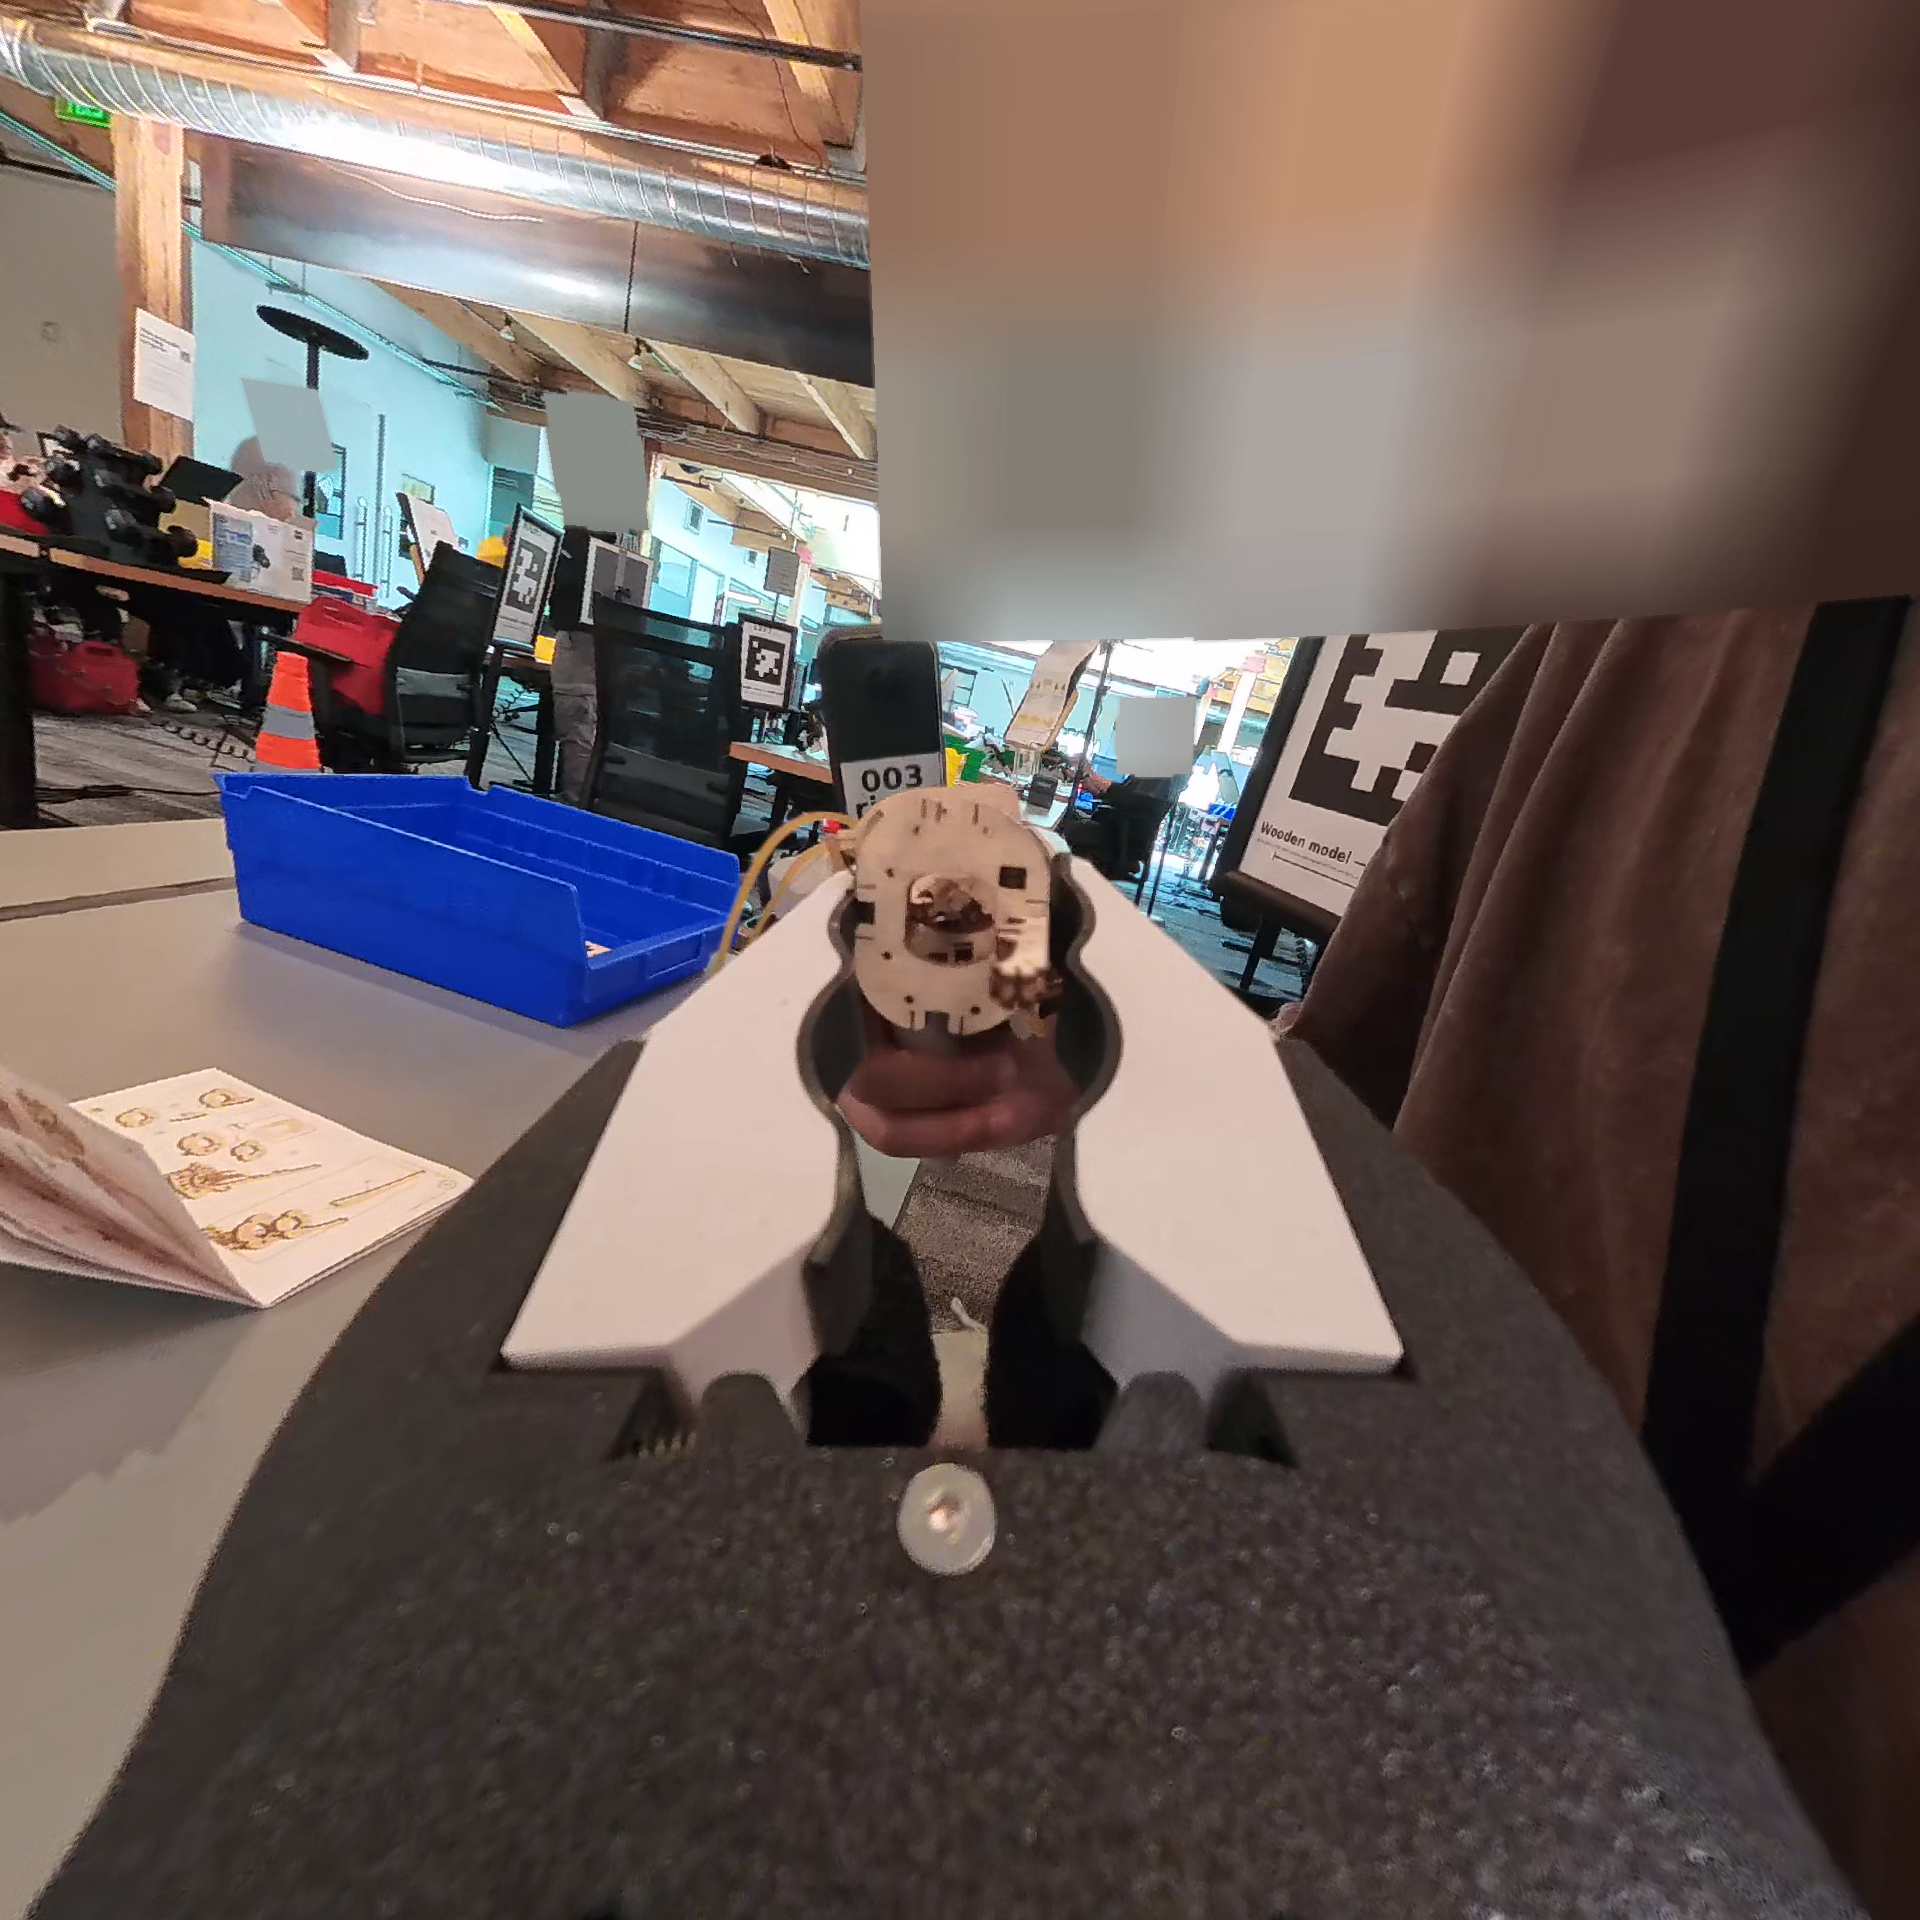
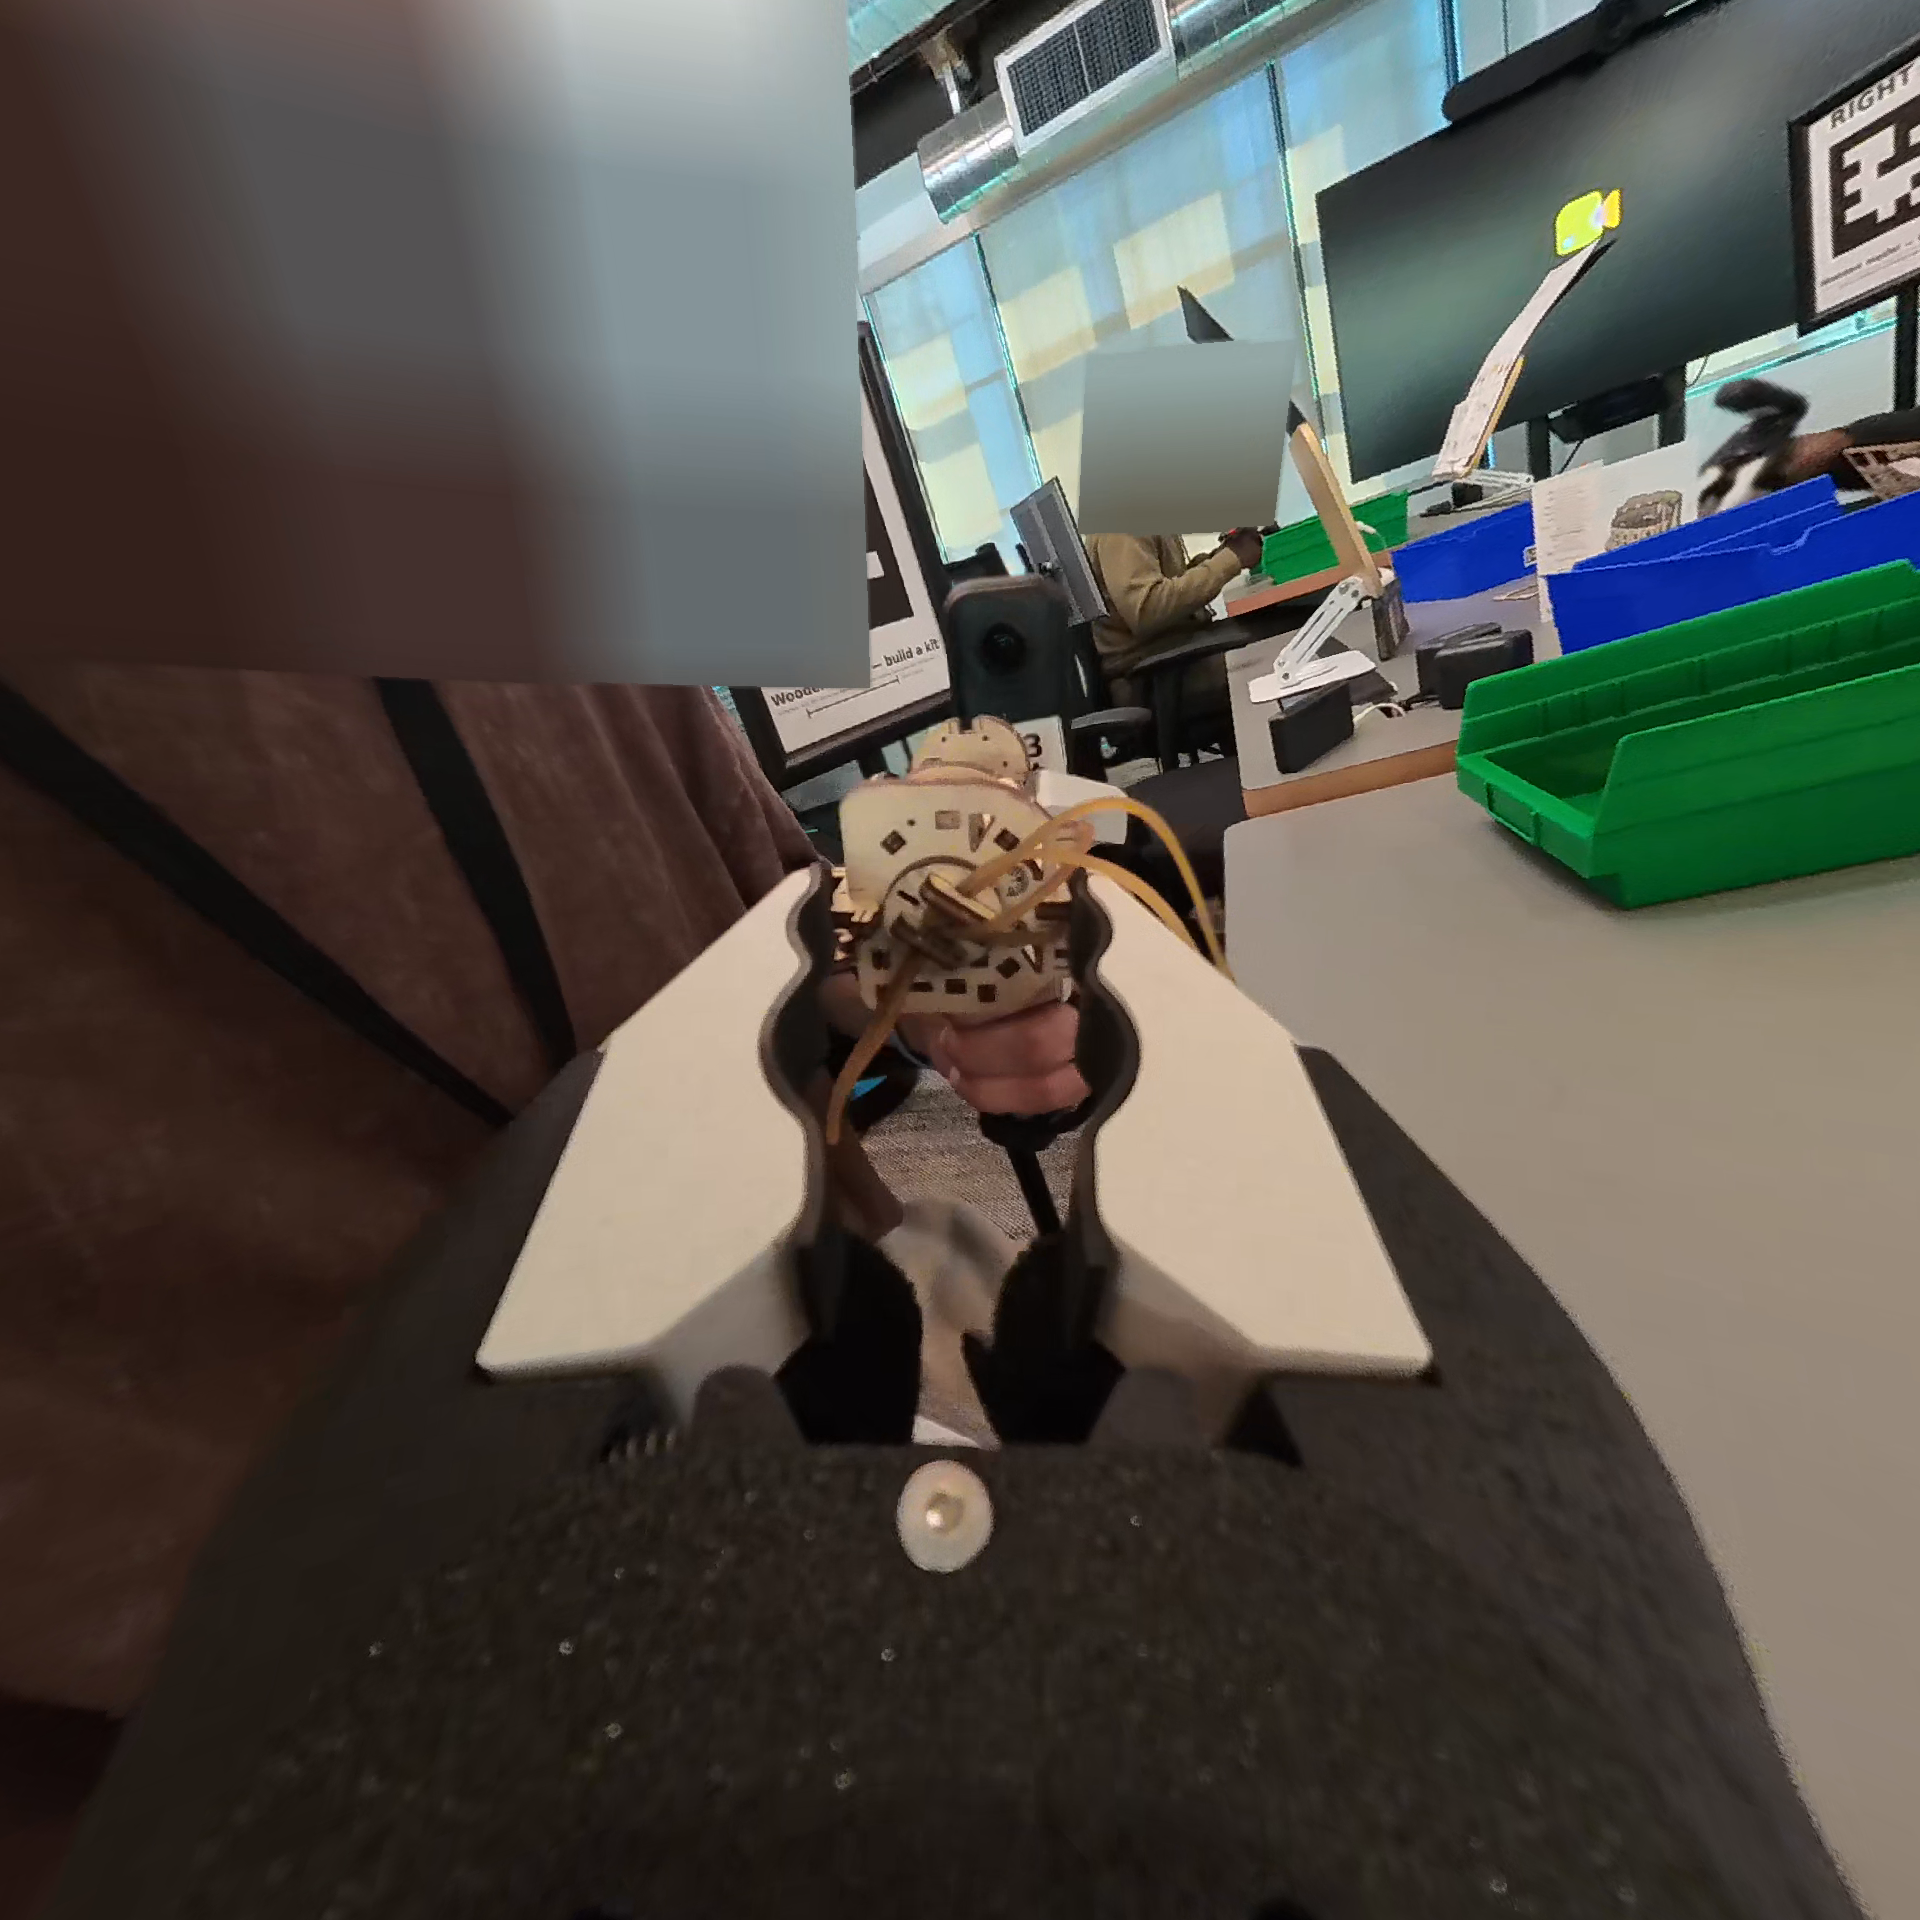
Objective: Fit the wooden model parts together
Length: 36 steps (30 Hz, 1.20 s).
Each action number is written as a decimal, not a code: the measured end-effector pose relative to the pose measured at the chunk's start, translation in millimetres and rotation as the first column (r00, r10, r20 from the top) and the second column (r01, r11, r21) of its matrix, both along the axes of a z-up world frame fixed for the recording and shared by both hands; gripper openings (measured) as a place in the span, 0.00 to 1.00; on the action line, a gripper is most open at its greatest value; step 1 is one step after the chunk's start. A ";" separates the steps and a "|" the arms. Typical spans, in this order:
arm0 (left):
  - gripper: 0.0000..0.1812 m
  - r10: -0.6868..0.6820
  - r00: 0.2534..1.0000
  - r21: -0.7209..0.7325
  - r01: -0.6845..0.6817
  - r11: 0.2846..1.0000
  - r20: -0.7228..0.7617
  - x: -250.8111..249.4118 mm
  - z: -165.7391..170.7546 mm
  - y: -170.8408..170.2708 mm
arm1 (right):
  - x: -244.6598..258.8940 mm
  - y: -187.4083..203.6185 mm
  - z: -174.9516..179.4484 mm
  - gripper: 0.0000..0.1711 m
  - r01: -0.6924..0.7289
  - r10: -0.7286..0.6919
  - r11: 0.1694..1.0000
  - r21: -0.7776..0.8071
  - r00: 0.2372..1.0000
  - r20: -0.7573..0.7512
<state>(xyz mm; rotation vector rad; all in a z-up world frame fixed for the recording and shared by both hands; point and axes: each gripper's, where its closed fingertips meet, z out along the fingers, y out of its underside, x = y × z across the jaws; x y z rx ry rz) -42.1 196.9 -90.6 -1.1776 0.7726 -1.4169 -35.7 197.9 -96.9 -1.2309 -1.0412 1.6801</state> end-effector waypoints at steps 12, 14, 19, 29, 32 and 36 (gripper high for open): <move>0.17 -0.010 1.000 0.006 0.010 1.000 -0.001 -0.8 2.2 -2.0 | -1.0 -3.1 0.7 0.25 -0.011 0.011 1.000 0.003 1.000 -0.011; 0.17 -0.010 1.000 0.001 0.010 1.000 -0.002 -1.2 2.1 -1.3 | -1.4 -2.4 0.6 0.26 -0.011 0.011 1.000 -0.007 1.000 -0.014; 0.17 0.022 1.000 0.004 -0.022 1.000 -0.019 -2.7 -0.2 4.4 | -1.8 4.7 -2.0 0.26 0.039 -0.039 0.999 -0.002 0.999 -0.026; 0.17 0.094 0.990 0.059 -0.088 0.994 -0.109 0.4 -12.1 9.8 | -20.2 11.0 -18.9 0.32 0.150 -0.161 0.985 0.089 0.978 0.133; 0.17 0.094 0.989 0.066 -0.086 0.994 -0.114 0.4 -12.5 9.3 | -19.7 10.8 -17.5 0.31 0.147 -0.156 0.986 0.082 0.980 0.124; 0.17 0.090 0.990 0.058 -0.084 0.995 -0.108 0.4 -12.2 8.6 | -19.7 10.2 -16.0 0.31 0.142 -0.150 0.987 0.076 0.982 0.114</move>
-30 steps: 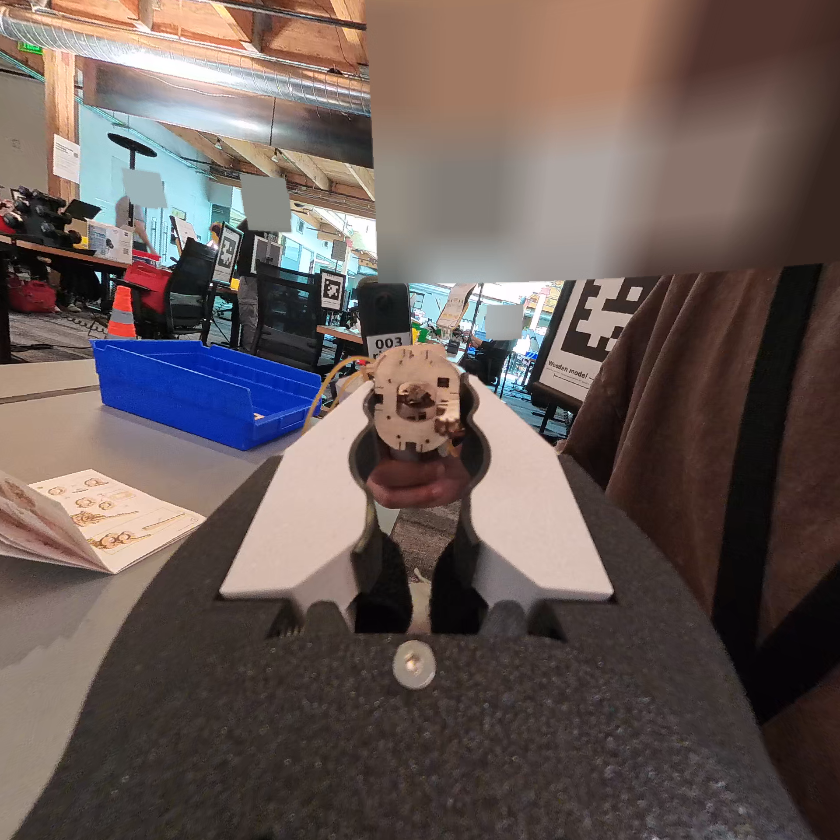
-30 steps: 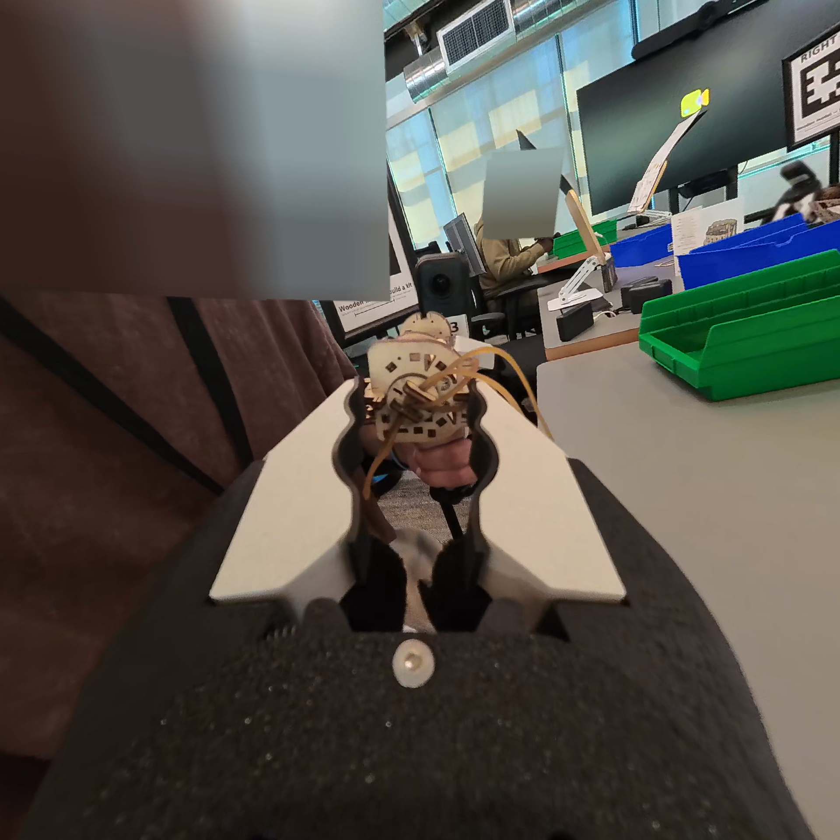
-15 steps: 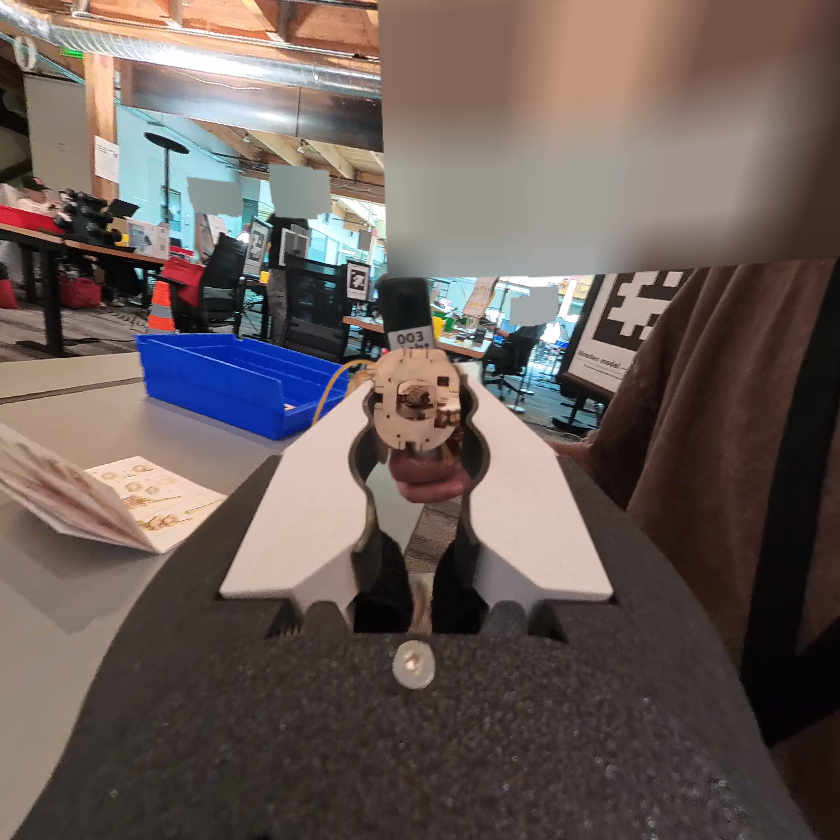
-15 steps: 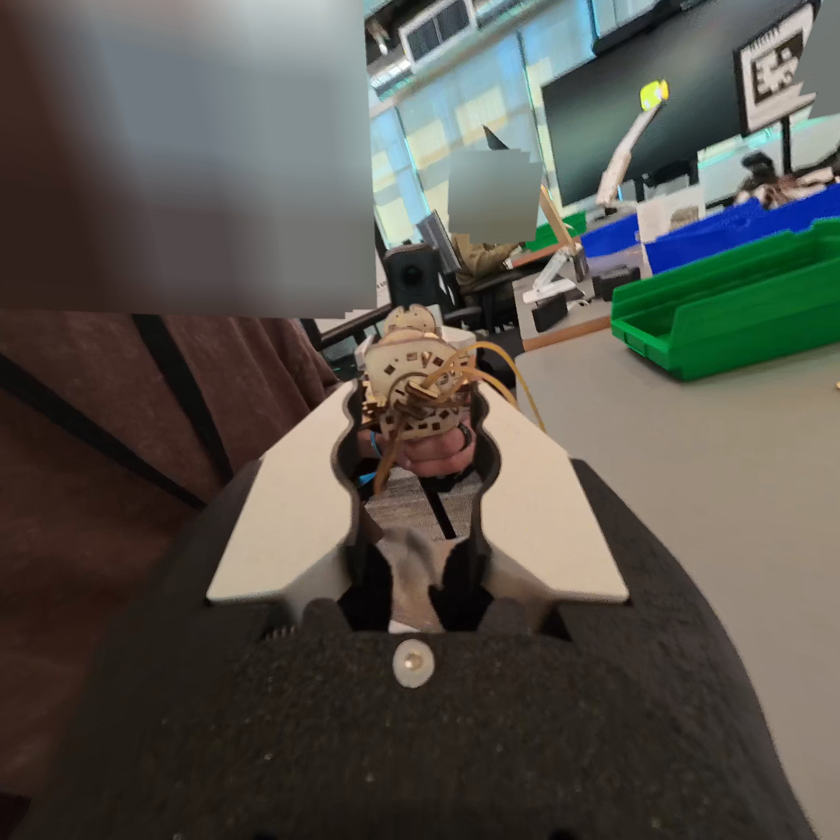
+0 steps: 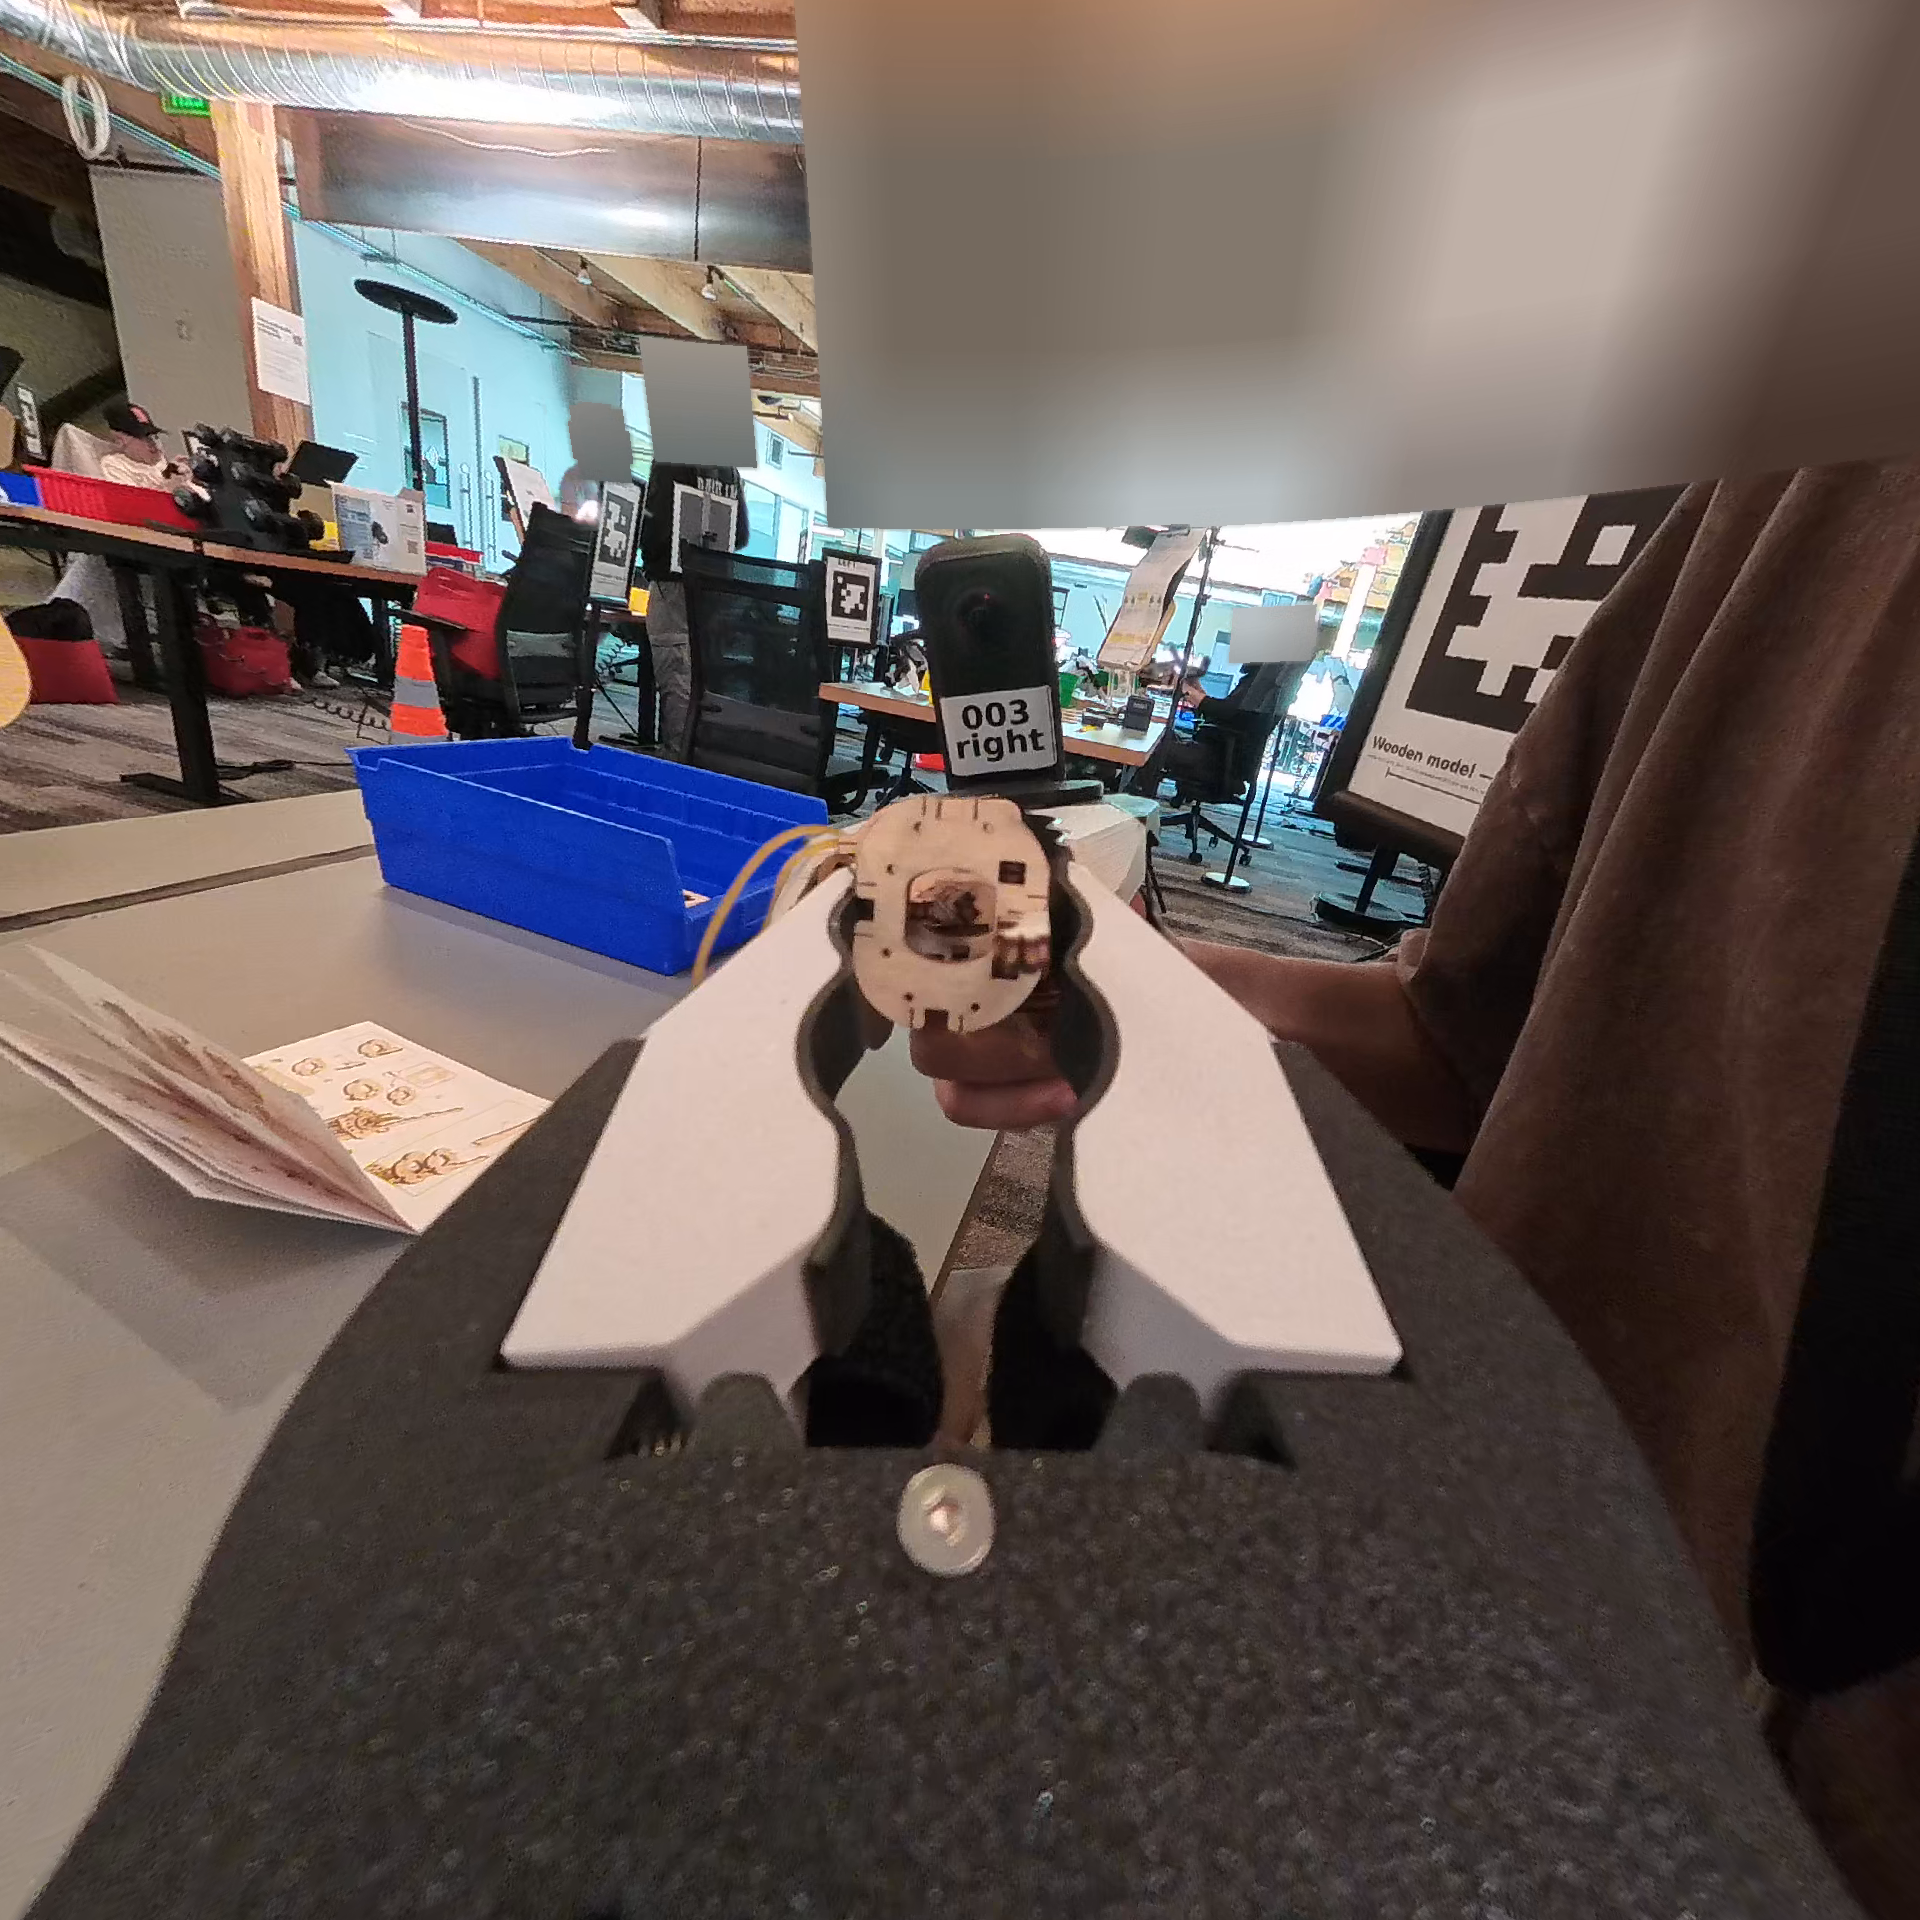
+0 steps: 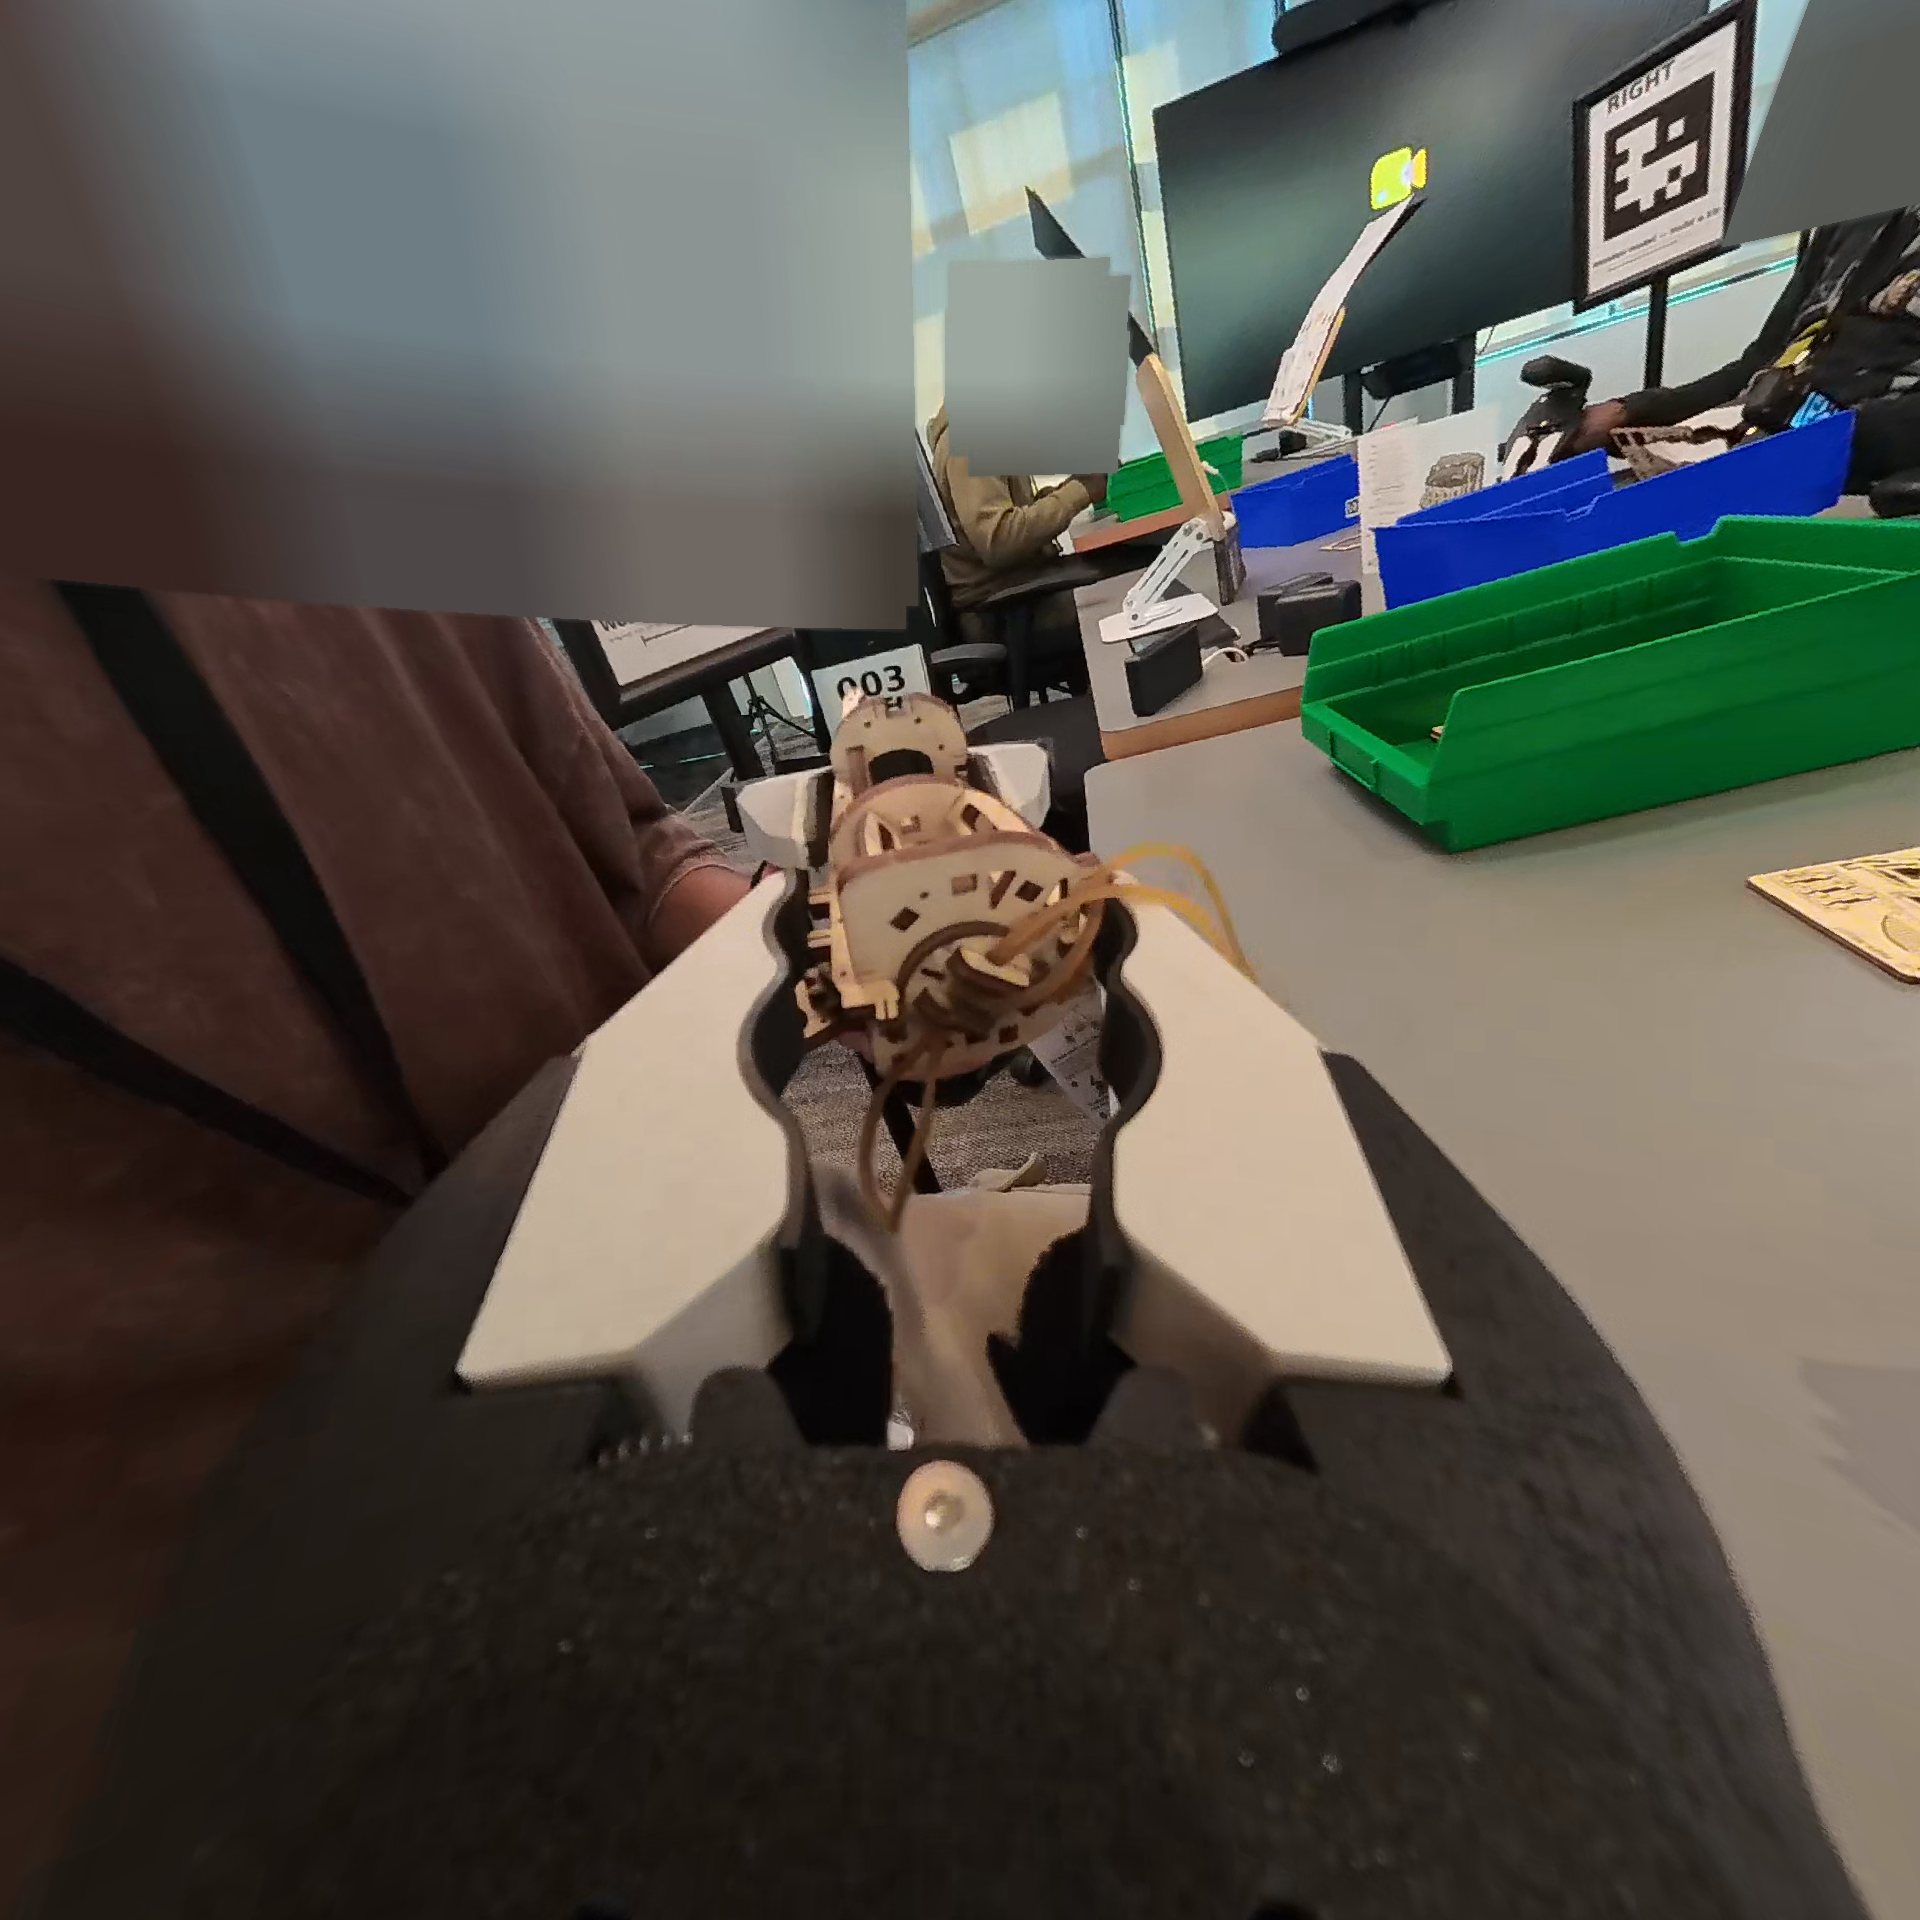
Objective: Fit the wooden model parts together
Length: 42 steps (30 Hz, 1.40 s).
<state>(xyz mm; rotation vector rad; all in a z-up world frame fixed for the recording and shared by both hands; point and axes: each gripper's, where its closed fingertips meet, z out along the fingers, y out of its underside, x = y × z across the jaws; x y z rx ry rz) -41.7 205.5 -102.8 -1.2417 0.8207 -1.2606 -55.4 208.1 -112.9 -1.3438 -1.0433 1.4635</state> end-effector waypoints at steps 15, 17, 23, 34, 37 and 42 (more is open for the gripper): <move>0.17 -0.002 1.000 0.008 0.002 1.000 0.015 1.5 1.8 -3.1 | 1.3 -3.5 0.1 0.31 -0.034 0.035 0.999 -0.007 0.999 0.008; 0.17 -0.003 1.000 0.008 0.003 1.000 0.012 1.5 1.4 -3.1 | 1.3 -3.7 -0.6 0.31 -0.038 0.039 0.999 -0.013 0.999 0.013; 0.17 0.011 1.000 -0.026 -0.010 1.000 0.023 4.3 1.9 0.1 | 2.9 -0.8 0.5 0.31 -0.066 0.062 0.994 -0.082 0.997 -0.049; 0.18 0.046 0.999 -0.016 -0.046 0.999 -0.012 3.8 -1.6 4.6 | 2.7 4.1 -4.2 0.31 -0.119 0.085 0.974 -0.195 0.981 -0.173; 0.19 0.054 0.999 -0.013 -0.054 0.998 -0.006 2.2 -1.1 5.6 | 3.4 5.1 -3.1 0.31 -0.124 0.080 0.969 -0.215 0.976 -0.203; 0.19 0.077 0.997 -0.012 -0.077 0.997 -0.003 -5.2 -0.2 11.5 | 14.6 15.4 2.7 0.31 -0.112 0.043 0.961 -0.251 0.963 -0.267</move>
